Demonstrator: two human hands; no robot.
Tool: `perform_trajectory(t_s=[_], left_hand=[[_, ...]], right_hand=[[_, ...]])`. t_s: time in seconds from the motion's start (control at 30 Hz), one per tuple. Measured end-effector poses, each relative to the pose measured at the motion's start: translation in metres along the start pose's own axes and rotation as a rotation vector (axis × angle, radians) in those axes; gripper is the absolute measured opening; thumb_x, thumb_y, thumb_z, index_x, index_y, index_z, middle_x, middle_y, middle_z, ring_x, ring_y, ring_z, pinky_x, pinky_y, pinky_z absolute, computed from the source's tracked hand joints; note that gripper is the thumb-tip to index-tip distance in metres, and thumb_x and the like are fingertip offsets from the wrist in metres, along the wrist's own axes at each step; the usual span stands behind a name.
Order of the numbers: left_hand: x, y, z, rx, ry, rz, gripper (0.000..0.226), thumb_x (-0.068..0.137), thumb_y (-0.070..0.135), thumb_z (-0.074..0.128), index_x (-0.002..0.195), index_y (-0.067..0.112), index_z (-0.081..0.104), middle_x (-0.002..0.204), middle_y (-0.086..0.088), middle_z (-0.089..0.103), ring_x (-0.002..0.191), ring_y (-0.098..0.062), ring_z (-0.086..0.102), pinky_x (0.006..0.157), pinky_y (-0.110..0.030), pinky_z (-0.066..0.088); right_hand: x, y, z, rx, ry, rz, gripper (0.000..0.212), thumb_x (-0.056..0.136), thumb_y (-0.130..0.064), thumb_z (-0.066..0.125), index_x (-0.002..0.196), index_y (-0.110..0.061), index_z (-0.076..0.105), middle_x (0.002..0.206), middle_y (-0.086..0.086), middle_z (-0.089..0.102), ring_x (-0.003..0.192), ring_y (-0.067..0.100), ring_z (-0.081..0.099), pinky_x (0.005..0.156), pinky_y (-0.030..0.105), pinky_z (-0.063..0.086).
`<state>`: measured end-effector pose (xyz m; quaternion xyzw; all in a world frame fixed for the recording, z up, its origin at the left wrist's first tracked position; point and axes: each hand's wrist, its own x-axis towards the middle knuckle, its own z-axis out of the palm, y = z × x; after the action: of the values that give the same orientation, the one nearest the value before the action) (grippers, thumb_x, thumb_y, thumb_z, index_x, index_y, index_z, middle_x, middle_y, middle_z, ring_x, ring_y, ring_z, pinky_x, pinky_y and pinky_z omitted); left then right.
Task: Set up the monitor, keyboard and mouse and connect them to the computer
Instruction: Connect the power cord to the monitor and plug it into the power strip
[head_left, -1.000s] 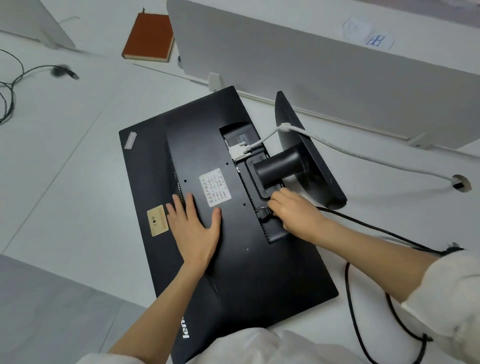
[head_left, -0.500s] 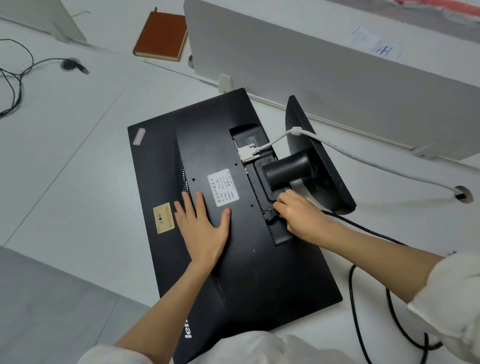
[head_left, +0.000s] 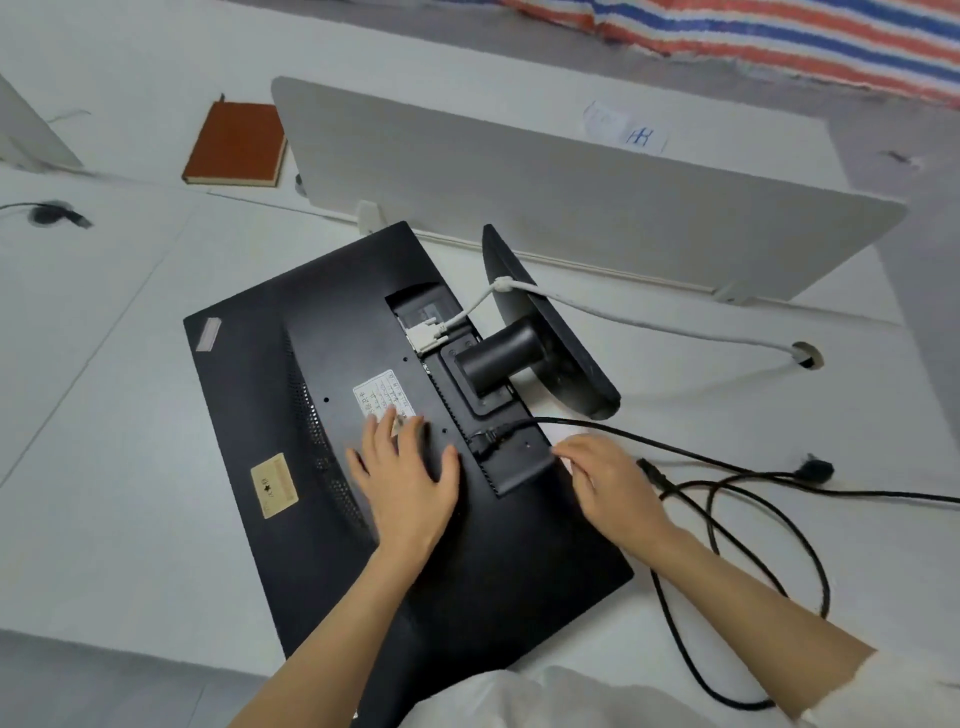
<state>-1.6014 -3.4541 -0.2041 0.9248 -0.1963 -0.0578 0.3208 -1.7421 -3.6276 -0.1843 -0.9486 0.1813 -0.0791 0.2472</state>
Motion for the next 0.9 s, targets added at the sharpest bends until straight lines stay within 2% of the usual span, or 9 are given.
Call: perform_trajectory(t_s=[0.1, 0.23, 0.43, 0.5, 0.6, 0.67, 0.73, 0.8, 0.9], left_hand=[[-0.008, 0.034, 0.013, 0.032, -0.042, 0.277, 0.044, 0.083, 0.043, 0.042, 0.110, 0.015, 0.063, 0.124, -0.005, 0.055, 0.123, -0.026, 0.045, 0.105, -0.045, 0.026], [-0.025, 0.080, 0.041, -0.078, -0.285, 0.589, 0.028, 0.085, 0.022, 0.056, 0.109, 0.010, 0.064, 0.110, -0.004, 0.063, 0.106, -0.024, 0.056, 0.088, -0.039, 0.047], [-0.048, 0.149, 0.103, -0.037, -0.530, 0.769, 0.034, 0.086, 0.009, 0.052, 0.118, 0.005, 0.061, 0.117, -0.011, 0.062, 0.110, -0.032, 0.056, 0.089, -0.040, 0.045], [-0.053, 0.175, 0.128, 0.067, -0.568, 0.788, 0.042, 0.088, 0.013, 0.047, 0.130, 0.011, 0.052, 0.134, -0.008, 0.052, 0.125, -0.030, 0.045, 0.100, -0.041, 0.037], [-0.061, 0.213, 0.169, 0.406, -0.700, 0.724, 0.056, 0.095, 0.022, 0.040, 0.148, 0.021, 0.021, 0.155, -0.001, 0.020, 0.144, -0.023, 0.012, 0.114, -0.050, 0.009], [-0.066, 0.235, 0.196, 0.566, -0.766, 0.659, 0.057, 0.096, 0.025, 0.038, 0.148, 0.021, 0.015, 0.153, -0.003, 0.022, 0.143, -0.026, 0.012, 0.112, -0.058, 0.000], [-0.065, 0.248, 0.211, 0.654, -0.773, 0.636, 0.051, 0.093, 0.023, 0.040, 0.143, 0.020, 0.028, 0.140, -0.005, 0.038, 0.134, -0.027, 0.029, 0.112, -0.057, 0.005], [-0.061, 0.260, 0.222, 0.658, -0.798, 0.601, 0.043, 0.092, 0.023, 0.042, 0.134, 0.019, 0.040, 0.128, -0.005, 0.047, 0.119, -0.026, 0.045, 0.108, -0.045, 0.024], [-0.055, 0.270, 0.222, 0.502, -0.979, 0.483, 0.037, 0.090, 0.035, 0.052, 0.125, 0.021, 0.049, 0.117, -0.003, 0.048, 0.103, -0.024, 0.055, 0.088, -0.033, 0.043]], right_hand=[[-0.034, 0.037, -0.022, 0.016, 0.027, 0.307, 0.032, 0.089, 0.003, 0.044, 0.112, -0.004, 0.065, 0.111, 0.008, 0.064, 0.106, 0.023, 0.058, 0.092, 0.022, 0.037], [-0.069, 0.074, -0.047, 0.004, 0.046, 0.566, 0.034, 0.092, -0.001, 0.044, 0.124, -0.003, 0.056, 0.124, 0.014, 0.056, 0.116, 0.027, 0.051, 0.096, 0.028, 0.037], [-0.111, 0.129, -0.076, 0.009, 0.010, 0.750, 0.043, 0.094, -0.006, 0.044, 0.137, -0.006, 0.043, 0.140, 0.013, 0.043, 0.128, 0.027, 0.040, 0.108, 0.038, 0.032], [-0.122, 0.146, -0.084, 0.021, 0.014, 0.777, 0.044, 0.094, -0.007, 0.044, 0.138, -0.007, 0.042, 0.140, 0.012, 0.043, 0.129, 0.027, 0.040, 0.108, 0.039, 0.032], [-0.141, 0.178, -0.099, 0.040, -0.003, 0.828, 0.045, 0.095, -0.009, 0.043, 0.140, -0.008, 0.037, 0.143, 0.011, 0.039, 0.131, 0.026, 0.036, 0.109, 0.039, 0.031], [-0.152, 0.201, -0.109, 0.059, -0.020, 0.846, 0.047, 0.096, -0.009, 0.042, 0.142, -0.008, 0.034, 0.144, 0.010, 0.036, 0.132, 0.025, 0.034, 0.109, 0.039, 0.030], [-0.158, 0.220, -0.114, 0.099, -0.008, 0.849, 0.047, 0.096, -0.008, 0.041, 0.142, -0.007, 0.033, 0.143, 0.011, 0.036, 0.132, 0.025, 0.034, 0.109, 0.038, 0.031], [-0.161, 0.243, -0.117, 0.243, 0.056, 0.914, 0.044, 0.095, -0.007, 0.042, 0.139, -0.005, 0.037, 0.138, 0.012, 0.043, 0.125, 0.024, 0.042, 0.104, 0.033, 0.036], [-0.150, 0.257, -0.124, 0.750, 0.267, 1.168, 0.027, 0.094, -0.009, 0.044, 0.119, -0.004, 0.051, 0.114, 0.016, 0.060, 0.090, 0.020, 0.055, 0.078, 0.029, 0.045]])
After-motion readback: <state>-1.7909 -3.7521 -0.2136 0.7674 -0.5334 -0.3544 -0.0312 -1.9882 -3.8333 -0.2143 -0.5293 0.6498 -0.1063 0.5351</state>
